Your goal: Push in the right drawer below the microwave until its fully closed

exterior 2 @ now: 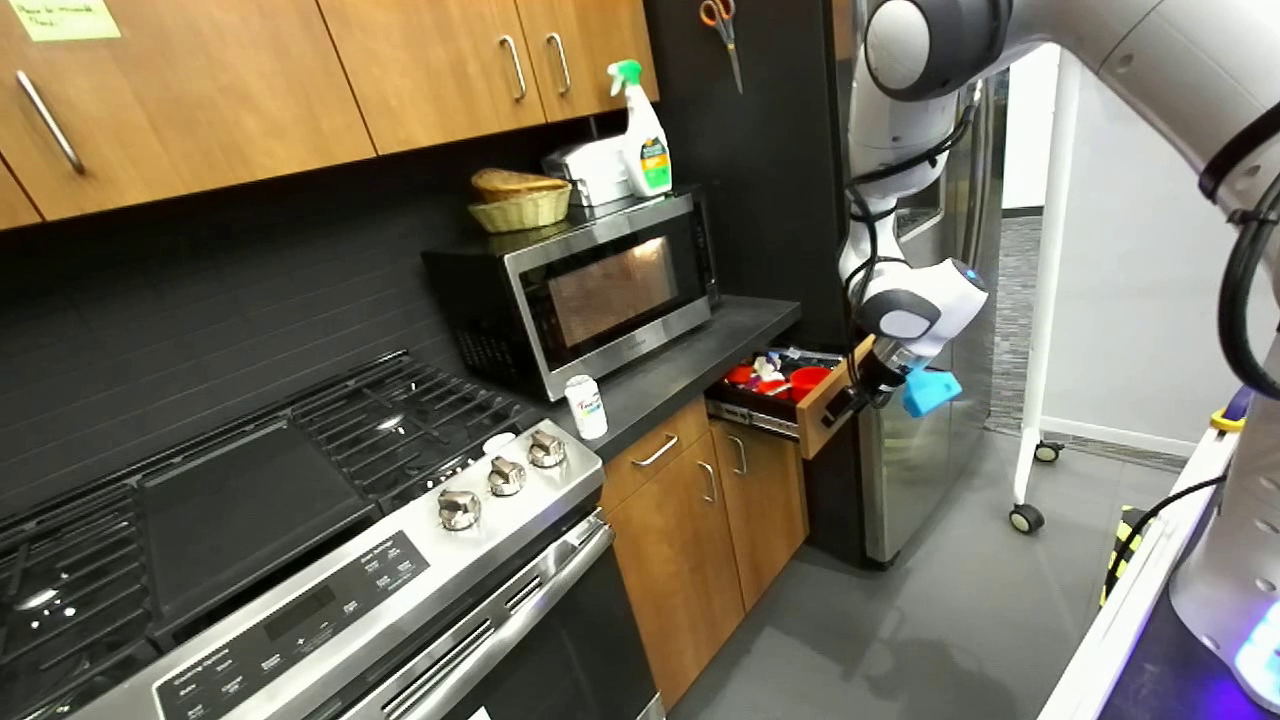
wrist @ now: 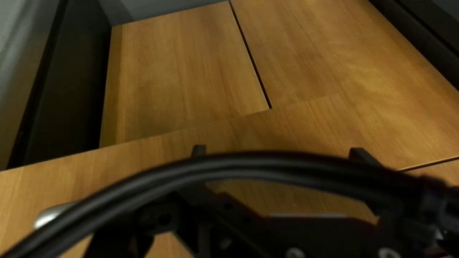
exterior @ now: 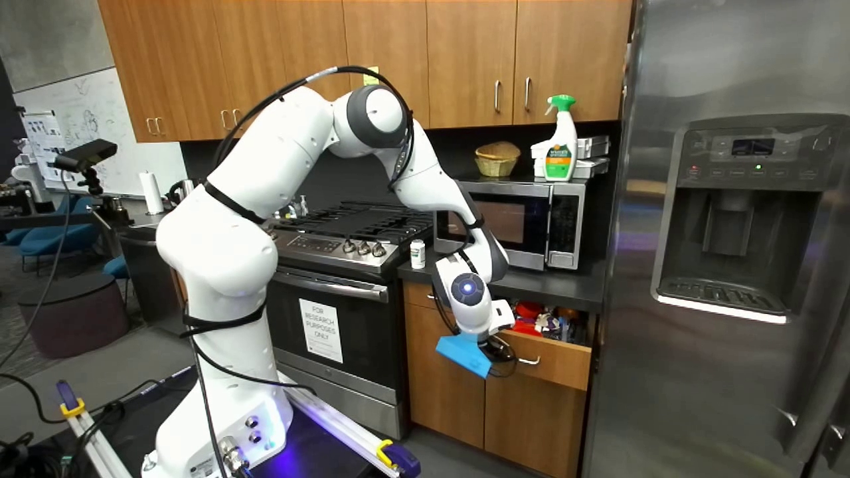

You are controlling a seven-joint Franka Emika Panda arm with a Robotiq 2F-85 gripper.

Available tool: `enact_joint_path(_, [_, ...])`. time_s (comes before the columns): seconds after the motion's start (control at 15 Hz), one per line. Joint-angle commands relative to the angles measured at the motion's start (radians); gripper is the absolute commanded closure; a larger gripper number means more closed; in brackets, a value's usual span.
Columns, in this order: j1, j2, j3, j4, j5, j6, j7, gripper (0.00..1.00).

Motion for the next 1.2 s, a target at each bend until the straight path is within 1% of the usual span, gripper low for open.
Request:
enact_joint_path(0.0, [0.035,0.002,-0.013,0.022,0.049,0.018,0.015,0.00])
enact_joint_path(0.4, [0.071,0.041,-0.011,0.061,0.136,0.040,0.024,0.00])
enact_joint_path(0.93, [0.091,0.060,-0.022,0.081,0.177,0.044,0.065,0.00])
enact_joint_path(1.13, [0.100,0.047,-0.031,0.079,0.221,0.042,0.051,0.00])
